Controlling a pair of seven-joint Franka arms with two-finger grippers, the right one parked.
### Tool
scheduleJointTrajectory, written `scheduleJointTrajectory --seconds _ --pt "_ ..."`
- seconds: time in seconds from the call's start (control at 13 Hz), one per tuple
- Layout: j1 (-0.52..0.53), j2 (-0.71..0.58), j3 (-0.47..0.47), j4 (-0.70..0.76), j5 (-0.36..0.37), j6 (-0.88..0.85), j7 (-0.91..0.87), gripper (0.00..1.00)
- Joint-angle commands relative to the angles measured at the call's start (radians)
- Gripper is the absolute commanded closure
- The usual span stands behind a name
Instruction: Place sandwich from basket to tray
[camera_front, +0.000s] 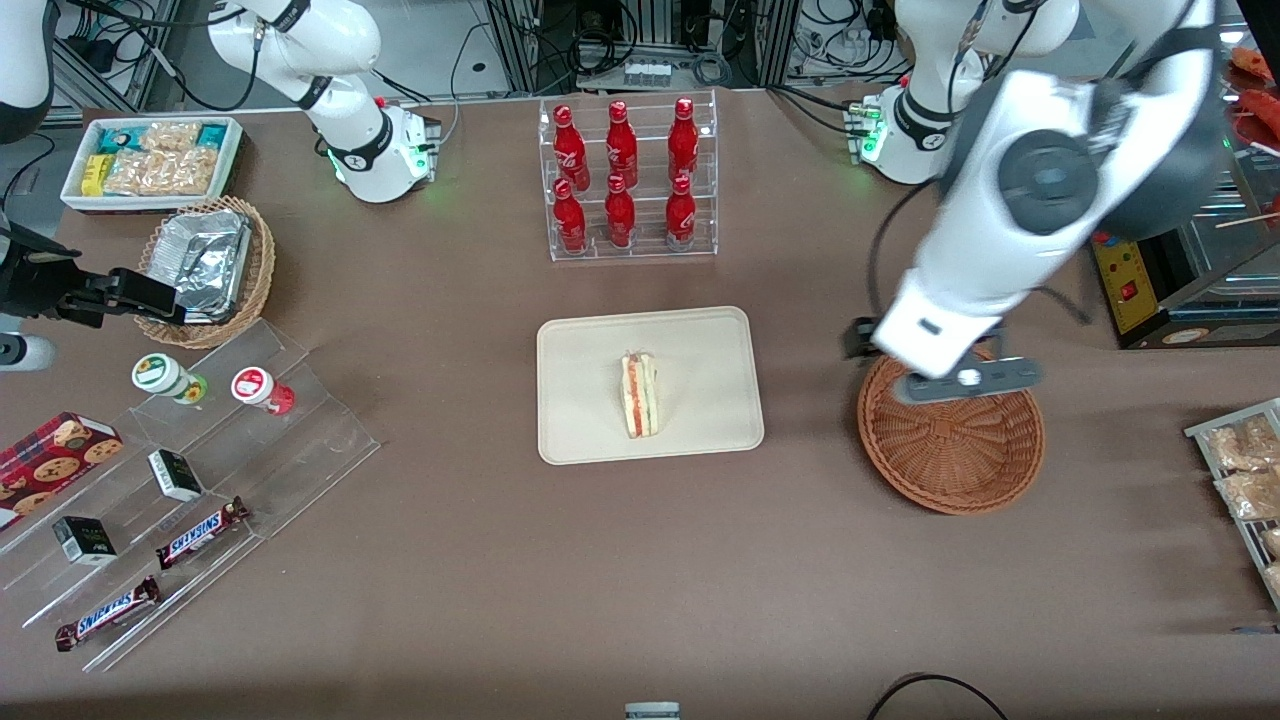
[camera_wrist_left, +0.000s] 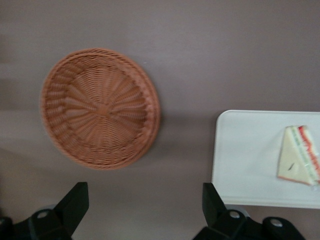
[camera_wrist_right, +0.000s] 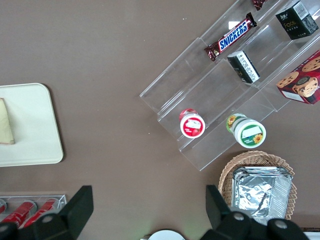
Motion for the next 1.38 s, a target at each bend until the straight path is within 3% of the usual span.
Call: scheduleJointTrajectory --seconds 0.0,0.31,1.31 --pt "0.098 -0.079 -0.014 -0.045 -0.019 -0.049 0.156 0.00" --pt "0.234 -0.151 -0.012 -0.045 -0.030 -0.100 0.303 0.00" --pt "0.253 -0.200 0.003 -0.039 -0.030 -0.137 0.312 0.00"
